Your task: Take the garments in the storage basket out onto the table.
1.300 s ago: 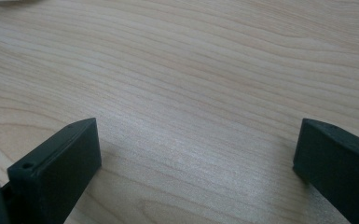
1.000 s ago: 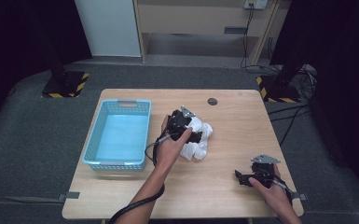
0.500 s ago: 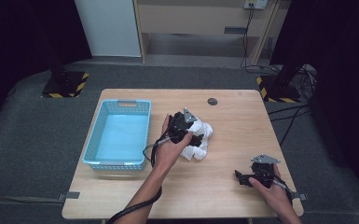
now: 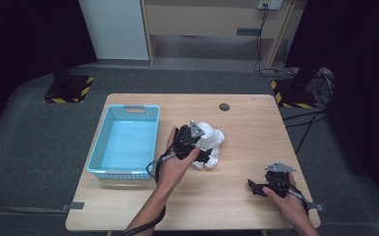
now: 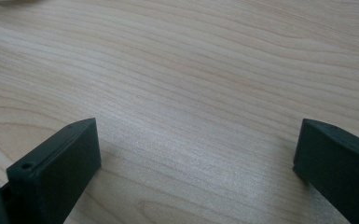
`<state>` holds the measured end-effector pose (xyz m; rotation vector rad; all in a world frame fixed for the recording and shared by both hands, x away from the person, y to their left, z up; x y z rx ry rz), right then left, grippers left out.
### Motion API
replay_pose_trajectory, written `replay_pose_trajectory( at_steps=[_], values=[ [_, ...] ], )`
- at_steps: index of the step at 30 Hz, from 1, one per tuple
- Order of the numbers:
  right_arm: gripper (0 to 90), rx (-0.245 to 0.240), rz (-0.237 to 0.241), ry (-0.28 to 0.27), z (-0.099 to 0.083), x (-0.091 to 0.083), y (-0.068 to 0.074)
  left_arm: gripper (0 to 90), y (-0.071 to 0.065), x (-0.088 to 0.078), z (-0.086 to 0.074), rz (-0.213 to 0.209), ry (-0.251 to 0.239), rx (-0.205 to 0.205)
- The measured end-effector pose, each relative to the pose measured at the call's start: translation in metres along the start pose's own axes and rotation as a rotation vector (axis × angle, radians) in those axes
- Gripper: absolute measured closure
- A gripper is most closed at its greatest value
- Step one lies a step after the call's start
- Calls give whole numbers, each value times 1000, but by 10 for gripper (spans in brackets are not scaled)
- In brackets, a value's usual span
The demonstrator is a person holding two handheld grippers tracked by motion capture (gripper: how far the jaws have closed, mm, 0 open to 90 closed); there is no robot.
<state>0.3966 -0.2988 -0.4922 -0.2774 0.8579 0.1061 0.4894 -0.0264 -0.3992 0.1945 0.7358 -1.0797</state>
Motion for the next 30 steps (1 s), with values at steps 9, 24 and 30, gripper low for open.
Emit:
replay_pose_trajectory(
  at_steps=[9, 24, 30],
  values=[
    [4, 0, 0, 0, 0, 0, 0, 28, -1, -5, -5, -3, -4, -2],
    [3, 0, 0, 0, 0, 0, 0, 25, -4, -9, -19, -8, 1, -9],
    [4, -3, 1, -1, 0, 0, 0, 23, -10, -9, -28, -22, 2, -10]
  ],
)
Point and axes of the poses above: each handheld gripper's, and its own axes: x roughly forward along the jaws, z roughly out of its top, y roughly to its left, the point moved 6 cm from there along x, roughly forward along the jaws, and after that the axes turned 15 degrees about -z, right-handed, at the moved point
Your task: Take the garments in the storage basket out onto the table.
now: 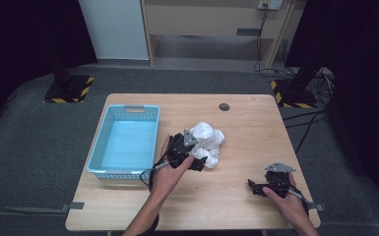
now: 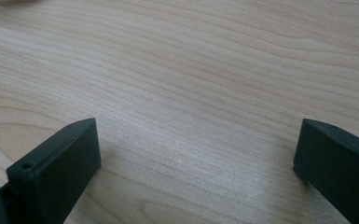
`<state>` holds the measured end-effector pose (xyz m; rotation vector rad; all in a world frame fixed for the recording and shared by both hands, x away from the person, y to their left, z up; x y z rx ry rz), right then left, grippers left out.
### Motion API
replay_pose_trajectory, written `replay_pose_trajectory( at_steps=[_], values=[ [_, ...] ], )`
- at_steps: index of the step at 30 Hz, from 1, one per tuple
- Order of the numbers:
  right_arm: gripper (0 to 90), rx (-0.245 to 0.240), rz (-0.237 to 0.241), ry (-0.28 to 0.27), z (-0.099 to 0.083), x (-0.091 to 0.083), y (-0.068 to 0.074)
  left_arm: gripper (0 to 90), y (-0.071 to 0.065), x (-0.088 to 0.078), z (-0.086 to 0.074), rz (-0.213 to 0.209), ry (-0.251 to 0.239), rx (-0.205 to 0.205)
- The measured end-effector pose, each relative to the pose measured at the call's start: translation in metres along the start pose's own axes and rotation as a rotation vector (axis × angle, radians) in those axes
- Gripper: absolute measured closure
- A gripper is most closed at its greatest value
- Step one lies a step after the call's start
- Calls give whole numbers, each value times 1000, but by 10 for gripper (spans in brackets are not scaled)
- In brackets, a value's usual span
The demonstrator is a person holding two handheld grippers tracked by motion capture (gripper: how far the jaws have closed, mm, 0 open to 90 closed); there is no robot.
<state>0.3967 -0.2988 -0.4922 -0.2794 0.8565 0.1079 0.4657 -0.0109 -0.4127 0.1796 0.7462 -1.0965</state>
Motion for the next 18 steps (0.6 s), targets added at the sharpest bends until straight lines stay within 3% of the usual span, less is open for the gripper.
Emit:
replay_pose_trajectory(
  at_steps=[18],
  values=[
    [3, 0, 0, 0, 0, 0, 0, 28, -12, 2, -30, -23, 64, 6]
  ],
)
Point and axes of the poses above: each handheld gripper's, and its own axes: x roughly forward along the jaws, z roughly out of its top, y roughly to its left, the point moved 6 cm from there along x, roughly forward along the jaws, and after that the axes turned 15 degrees about -z, right-handed, at the moved point
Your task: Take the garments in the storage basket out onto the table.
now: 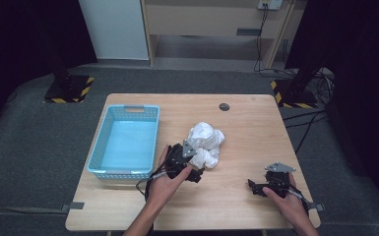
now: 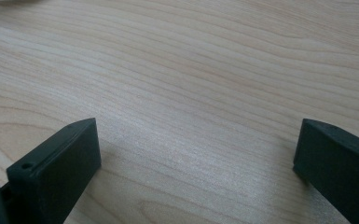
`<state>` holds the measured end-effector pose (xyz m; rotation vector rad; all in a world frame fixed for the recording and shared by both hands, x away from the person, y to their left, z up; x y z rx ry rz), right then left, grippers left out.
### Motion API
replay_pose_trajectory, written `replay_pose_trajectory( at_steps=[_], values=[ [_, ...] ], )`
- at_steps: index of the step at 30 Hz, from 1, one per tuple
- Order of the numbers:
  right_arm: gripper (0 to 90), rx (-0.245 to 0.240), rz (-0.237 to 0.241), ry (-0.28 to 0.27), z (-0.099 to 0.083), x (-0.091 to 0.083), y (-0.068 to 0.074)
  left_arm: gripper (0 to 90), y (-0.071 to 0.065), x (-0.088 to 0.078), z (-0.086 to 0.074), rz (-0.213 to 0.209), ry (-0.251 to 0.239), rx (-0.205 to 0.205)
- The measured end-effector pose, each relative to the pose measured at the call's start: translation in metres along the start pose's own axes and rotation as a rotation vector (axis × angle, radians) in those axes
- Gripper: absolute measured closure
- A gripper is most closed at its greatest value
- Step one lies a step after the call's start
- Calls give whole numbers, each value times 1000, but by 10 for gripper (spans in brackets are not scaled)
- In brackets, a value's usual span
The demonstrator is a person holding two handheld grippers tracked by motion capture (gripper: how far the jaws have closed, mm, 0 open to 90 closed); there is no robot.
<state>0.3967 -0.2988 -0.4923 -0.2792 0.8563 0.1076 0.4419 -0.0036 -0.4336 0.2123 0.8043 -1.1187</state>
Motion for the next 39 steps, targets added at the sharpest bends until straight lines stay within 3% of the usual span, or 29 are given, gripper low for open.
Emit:
replay_pose_trajectory(
  at_steps=[13, 25, 39],
  values=[
    [3, 0, 0, 0, 0, 0, 0, 27, -8, 13, -19, -42, 59, -3],
    [4, 0, 1, 0, 0, 0, 0, 28, -6, 11, -32, -55, 93, -6],
    [4, -1, 0, 0, 0, 0, 0, 30, -14, 9, -58, -80, 216, 48]
  ],
)
Point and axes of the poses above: each handheld gripper's, and its own axes: x roughly forward along the jaws, z roughly out of its top, y roughly to its left, the point moved 6 cm from there along x, roughly forward along the jaws, and after that the axes turned 15 degrees about -z, right-handed, at the moved point
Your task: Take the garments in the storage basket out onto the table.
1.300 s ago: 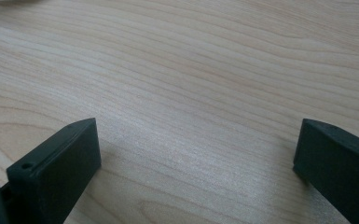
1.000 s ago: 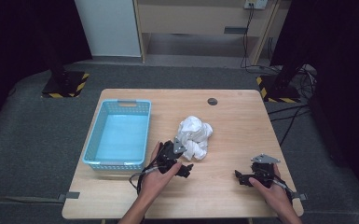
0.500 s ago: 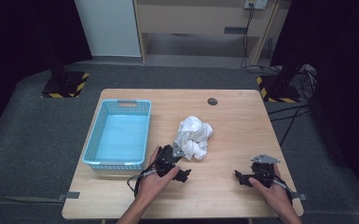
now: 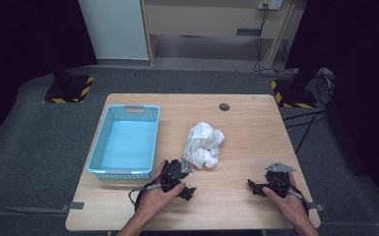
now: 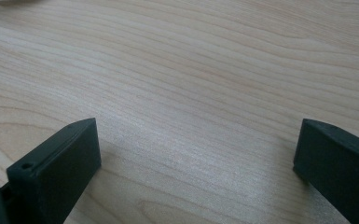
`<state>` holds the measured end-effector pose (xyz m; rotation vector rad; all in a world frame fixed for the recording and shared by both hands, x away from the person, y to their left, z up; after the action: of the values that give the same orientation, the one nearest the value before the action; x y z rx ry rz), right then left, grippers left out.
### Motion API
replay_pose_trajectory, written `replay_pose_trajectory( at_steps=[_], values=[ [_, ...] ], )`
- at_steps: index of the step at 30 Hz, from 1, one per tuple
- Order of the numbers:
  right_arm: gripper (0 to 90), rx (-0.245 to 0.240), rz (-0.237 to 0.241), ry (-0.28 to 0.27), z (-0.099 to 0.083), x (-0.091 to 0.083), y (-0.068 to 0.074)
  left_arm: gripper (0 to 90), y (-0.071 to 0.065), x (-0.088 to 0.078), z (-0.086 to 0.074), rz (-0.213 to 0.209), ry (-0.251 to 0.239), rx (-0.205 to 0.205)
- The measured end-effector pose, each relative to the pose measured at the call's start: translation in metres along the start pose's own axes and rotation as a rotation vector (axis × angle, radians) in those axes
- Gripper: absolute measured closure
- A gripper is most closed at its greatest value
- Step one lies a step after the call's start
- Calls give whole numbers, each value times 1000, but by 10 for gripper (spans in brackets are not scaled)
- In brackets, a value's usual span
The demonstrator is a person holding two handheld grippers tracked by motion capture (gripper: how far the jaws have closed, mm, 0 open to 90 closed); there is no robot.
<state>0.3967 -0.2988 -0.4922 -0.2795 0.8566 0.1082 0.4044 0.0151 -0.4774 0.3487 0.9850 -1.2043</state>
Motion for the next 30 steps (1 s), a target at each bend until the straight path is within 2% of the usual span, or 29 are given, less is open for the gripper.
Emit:
replay_pose_trajectory(
  at_steps=[6, 19, 30],
  values=[
    [3, 1, 0, 0, 0, 0, 0, 29, -2, 2, -5, -26, -11, -27],
    [3, 1, 0, 0, 0, 0, 0, 29, 5, 4, -17, -37, -18, -64],
    [3, 1, 0, 0, 0, 0, 0, 28, 8, 8, -22, -39, -17, -73]
  ],
)
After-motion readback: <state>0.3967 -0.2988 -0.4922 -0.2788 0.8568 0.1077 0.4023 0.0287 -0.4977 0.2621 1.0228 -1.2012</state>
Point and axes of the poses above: each handheld gripper's, and its own axes: x roughly forward along the jaws, z roughly out of its top, y roughly to its left, the point moved 6 cm from there along x, roughly forward along the jaws, and after that the axes turned 15 degrees about -z, right-handed, at the moved point
